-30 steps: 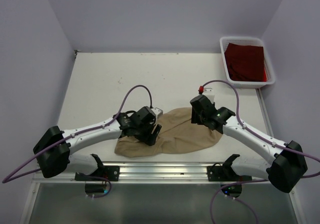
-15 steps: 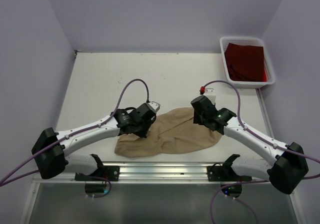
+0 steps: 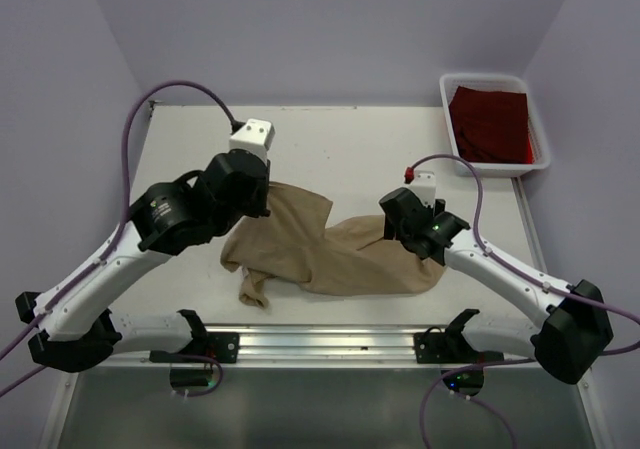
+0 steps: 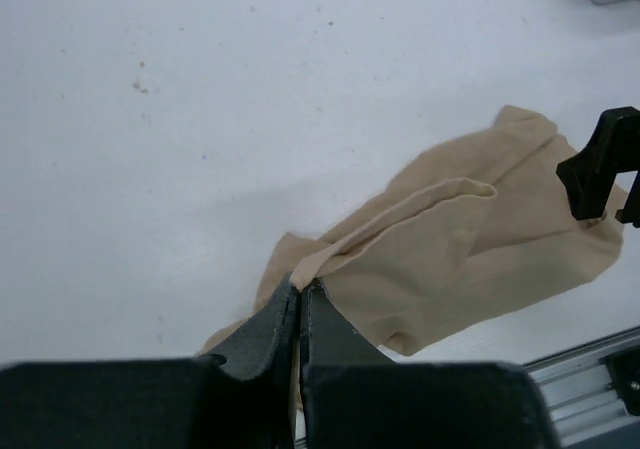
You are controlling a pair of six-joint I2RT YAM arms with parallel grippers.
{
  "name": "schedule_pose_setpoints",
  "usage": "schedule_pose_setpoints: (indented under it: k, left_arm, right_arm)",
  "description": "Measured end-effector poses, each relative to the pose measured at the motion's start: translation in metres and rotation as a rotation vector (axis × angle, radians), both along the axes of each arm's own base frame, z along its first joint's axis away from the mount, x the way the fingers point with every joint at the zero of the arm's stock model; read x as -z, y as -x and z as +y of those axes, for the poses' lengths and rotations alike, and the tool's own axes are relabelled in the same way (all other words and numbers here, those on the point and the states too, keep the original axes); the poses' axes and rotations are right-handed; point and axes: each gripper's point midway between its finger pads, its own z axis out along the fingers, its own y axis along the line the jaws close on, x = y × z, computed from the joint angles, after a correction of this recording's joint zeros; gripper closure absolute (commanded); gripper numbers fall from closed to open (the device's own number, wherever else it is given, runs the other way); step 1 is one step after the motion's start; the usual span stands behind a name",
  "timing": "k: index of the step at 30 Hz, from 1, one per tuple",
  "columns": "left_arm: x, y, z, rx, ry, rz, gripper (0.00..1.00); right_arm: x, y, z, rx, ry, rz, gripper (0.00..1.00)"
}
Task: Fold and stack the t-shirts
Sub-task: Flatten the tshirt out
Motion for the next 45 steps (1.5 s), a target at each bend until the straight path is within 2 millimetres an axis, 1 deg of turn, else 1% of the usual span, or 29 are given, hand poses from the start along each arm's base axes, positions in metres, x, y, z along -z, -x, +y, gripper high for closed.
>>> schedule_pose_setpoints:
  k: [4, 9, 11, 12, 14, 16, 19, 22, 24, 26, 29, 32, 36, 40, 42, 45]
  left_arm:
    - [-0.041, -0.006, 0.018, -0.074, -0.013, -0.066, 1.0]
    - [-0.087, -0.009, 0.034, -0.141, 0.019, -0.147, 1.0]
    - [-0.103, -0.008, 0.043, -0.163, 0.039, -0.18, 1.0]
    - [-0.109, -0.008, 0.047, -0.173, 0.047, -0.195, 1.0]
    - [-0.118, -0.007, 0.055, -0.193, 0.05, -0.221, 1.0]
    - [-0.124, -0.007, 0.061, -0.208, 0.04, -0.241, 1.0]
    - [-0.131, -0.01, 0.065, -0.221, 0.023, -0.265, 1.0]
    - [-0.136, -0.013, 0.067, -0.225, 0.0, -0.29, 1.0]
    - [-0.139, -0.015, 0.067, -0.223, -0.01, -0.299, 1.0]
    - [-0.142, -0.017, 0.066, -0.221, -0.019, -0.309, 1.0]
    - [-0.142, -0.018, 0.065, -0.22, -0.028, -0.312, 1.0]
    - [-0.142, -0.019, 0.065, -0.222, -0.029, -0.313, 1.0]
    - [-0.143, -0.019, 0.065, -0.223, -0.028, -0.314, 1.0]
    - [-0.142, -0.018, 0.065, -0.224, -0.028, -0.313, 1.0]
    - [-0.142, -0.017, 0.066, -0.225, -0.026, -0.313, 1.0]
    - [-0.139, -0.016, 0.069, -0.226, -0.03, -0.31, 1.0]
  right_arm:
    - [-0.009, -0.011, -0.007, 0.051, 0.027, -0.029, 0.2]
    - [-0.023, -0.028, -0.022, 0.139, 0.026, -0.072, 0.2]
    - [-0.02, -0.035, -0.026, 0.167, 0.025, -0.068, 0.21]
    - [-0.016, -0.039, -0.032, 0.19, 0.026, -0.061, 0.22]
    - [-0.002, -0.046, -0.036, 0.21, 0.026, -0.025, 0.23]
    - [0.013, -0.052, -0.035, 0.212, 0.023, 0.012, 0.23]
    - [0.035, -0.057, -0.026, 0.19, 0.01, 0.069, 0.26]
    - [0.056, -0.06, -0.011, 0.145, -0.024, 0.128, 0.27]
    - [0.066, -0.061, -0.002, 0.118, -0.05, 0.161, 0.27]
    - [0.07, -0.064, 0.008, 0.091, -0.079, 0.177, 0.27]
    - [0.071, -0.071, 0.02, 0.059, -0.122, 0.18, 0.24]
    - [0.071, -0.079, 0.033, 0.027, -0.164, 0.179, 0.23]
    - [0.086, -0.088, 0.055, -0.029, -0.221, 0.227, 0.24]
    - [0.1, -0.091, 0.071, -0.077, -0.266, 0.271, 0.3]
    - [0.099, -0.091, 0.079, -0.101, -0.298, 0.274, 0.33]
    - [0.099, -0.088, 0.084, -0.124, -0.322, 0.281, 0.4]
